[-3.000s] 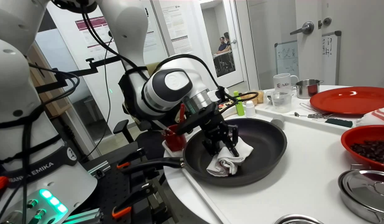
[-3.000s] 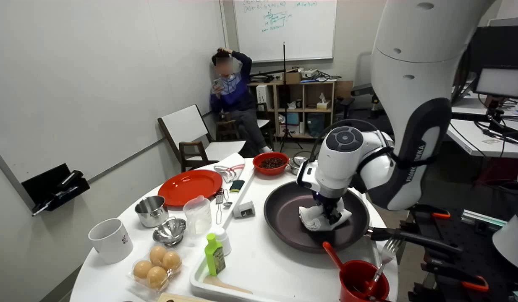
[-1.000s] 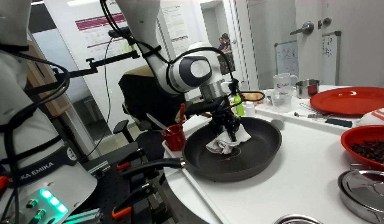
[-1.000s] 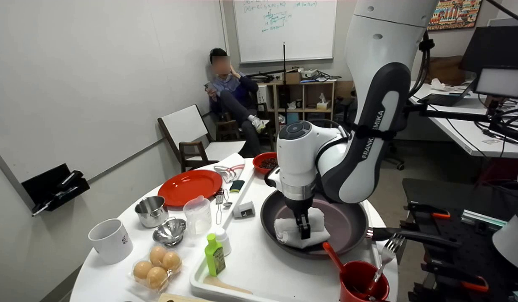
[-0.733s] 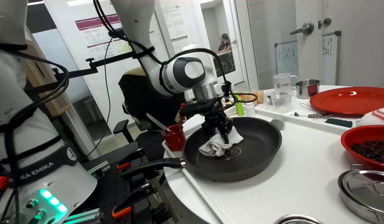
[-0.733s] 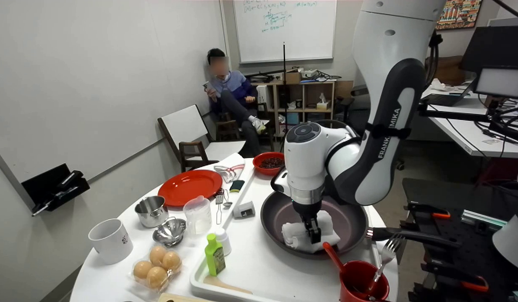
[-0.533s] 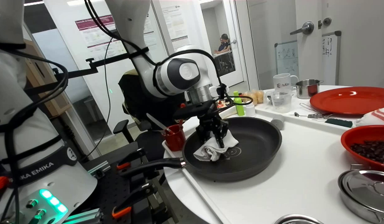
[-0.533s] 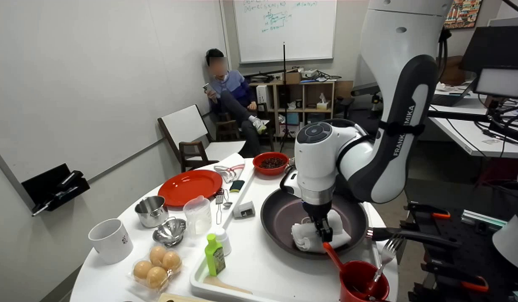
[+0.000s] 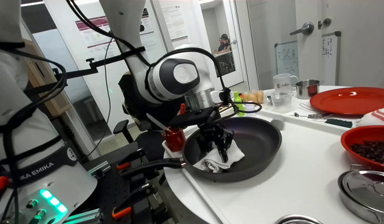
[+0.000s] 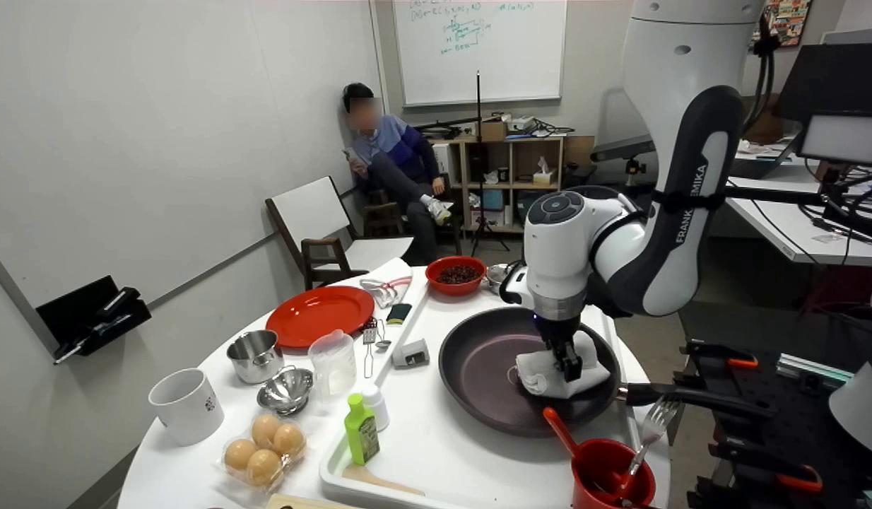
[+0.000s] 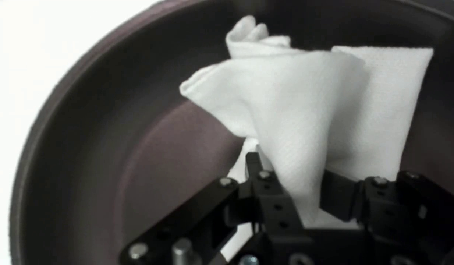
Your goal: Get the white kitchen towel from the table and use it to wipe the black pan
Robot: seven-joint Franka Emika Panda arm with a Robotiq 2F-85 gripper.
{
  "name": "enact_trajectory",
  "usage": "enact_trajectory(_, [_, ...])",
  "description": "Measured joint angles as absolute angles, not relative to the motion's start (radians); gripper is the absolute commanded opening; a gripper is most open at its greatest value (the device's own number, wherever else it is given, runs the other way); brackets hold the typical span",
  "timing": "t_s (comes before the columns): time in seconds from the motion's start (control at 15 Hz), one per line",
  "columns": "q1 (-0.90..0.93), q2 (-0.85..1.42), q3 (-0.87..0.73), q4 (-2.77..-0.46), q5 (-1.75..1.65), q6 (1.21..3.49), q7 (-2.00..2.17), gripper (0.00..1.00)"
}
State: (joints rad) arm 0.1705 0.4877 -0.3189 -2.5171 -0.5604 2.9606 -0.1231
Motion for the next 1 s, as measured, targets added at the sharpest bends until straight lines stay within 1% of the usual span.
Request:
enact_trajectory(0.53, [0.017, 0.489, -0.280, -2.440, -0.479, 2.972, -0.151, 0.10])
enact_trajectory(1.0, [-0.015, 0.509, -0.229, -2.381, -0.413, 2.964, -0.153, 0.10])
